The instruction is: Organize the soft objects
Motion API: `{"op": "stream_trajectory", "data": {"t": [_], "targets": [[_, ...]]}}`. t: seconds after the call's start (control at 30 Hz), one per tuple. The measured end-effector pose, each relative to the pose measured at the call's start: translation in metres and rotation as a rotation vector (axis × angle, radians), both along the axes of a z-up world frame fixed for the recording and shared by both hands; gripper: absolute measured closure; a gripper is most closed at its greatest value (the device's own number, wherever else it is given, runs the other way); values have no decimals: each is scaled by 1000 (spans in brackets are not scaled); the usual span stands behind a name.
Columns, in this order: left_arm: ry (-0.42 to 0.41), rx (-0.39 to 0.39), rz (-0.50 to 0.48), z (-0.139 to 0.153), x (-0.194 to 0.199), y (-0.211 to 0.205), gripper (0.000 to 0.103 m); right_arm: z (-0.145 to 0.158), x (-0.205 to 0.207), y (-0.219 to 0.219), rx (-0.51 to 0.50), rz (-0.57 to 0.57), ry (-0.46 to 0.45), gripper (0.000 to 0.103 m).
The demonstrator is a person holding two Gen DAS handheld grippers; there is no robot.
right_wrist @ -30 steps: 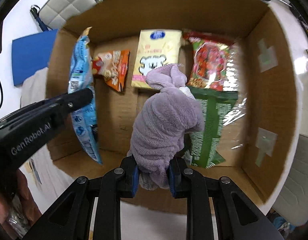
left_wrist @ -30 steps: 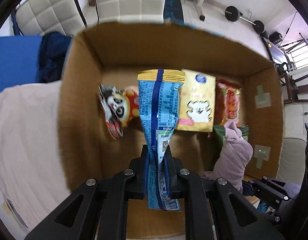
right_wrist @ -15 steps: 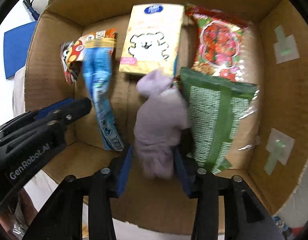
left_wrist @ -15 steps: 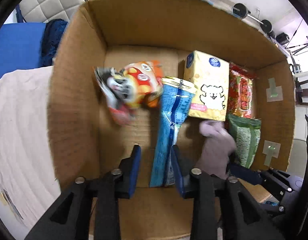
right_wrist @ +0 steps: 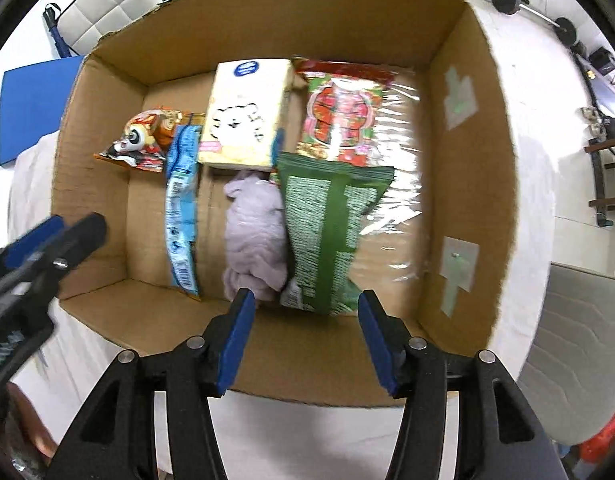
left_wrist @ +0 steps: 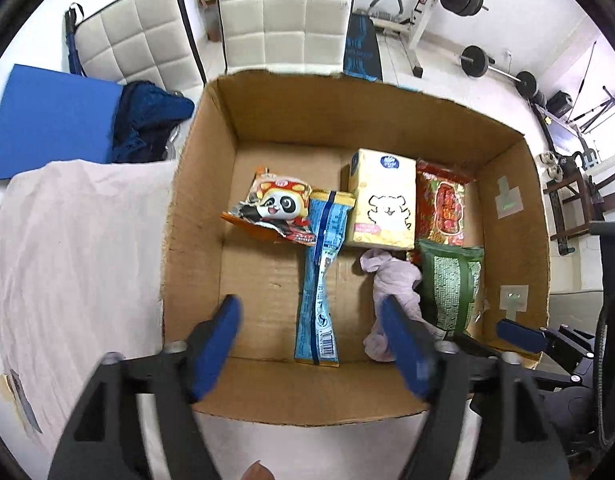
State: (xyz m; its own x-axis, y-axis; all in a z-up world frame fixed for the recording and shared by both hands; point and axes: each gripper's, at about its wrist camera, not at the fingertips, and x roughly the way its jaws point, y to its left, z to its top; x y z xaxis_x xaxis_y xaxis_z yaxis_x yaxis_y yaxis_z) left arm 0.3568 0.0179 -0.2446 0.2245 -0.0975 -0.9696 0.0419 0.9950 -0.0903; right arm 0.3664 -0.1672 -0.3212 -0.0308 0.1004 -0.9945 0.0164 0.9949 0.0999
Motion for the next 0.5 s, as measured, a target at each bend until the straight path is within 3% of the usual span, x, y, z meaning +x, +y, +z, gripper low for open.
{"op": "stream_trajectory", "data": {"t": [0.03,0.07,0.17,0.27,0.5], "targets": [[-8,1,2,3,0,2,12,1,-2,-2,-3,-3,-5,34],[-15,5,2,4,0,3,11,2,-2,-5,-9,-11,-15,24],[-28,23,3,7,2,-1,5,18,-11,-8,-26,-22,-44,8],[-44,34,12,8,1,-2,3,25,-12,-14,-57,-44,-73,0],[-64,49,22,16,-3,-2,1,42,-14,-24,-69,-77,-105,0]]}}
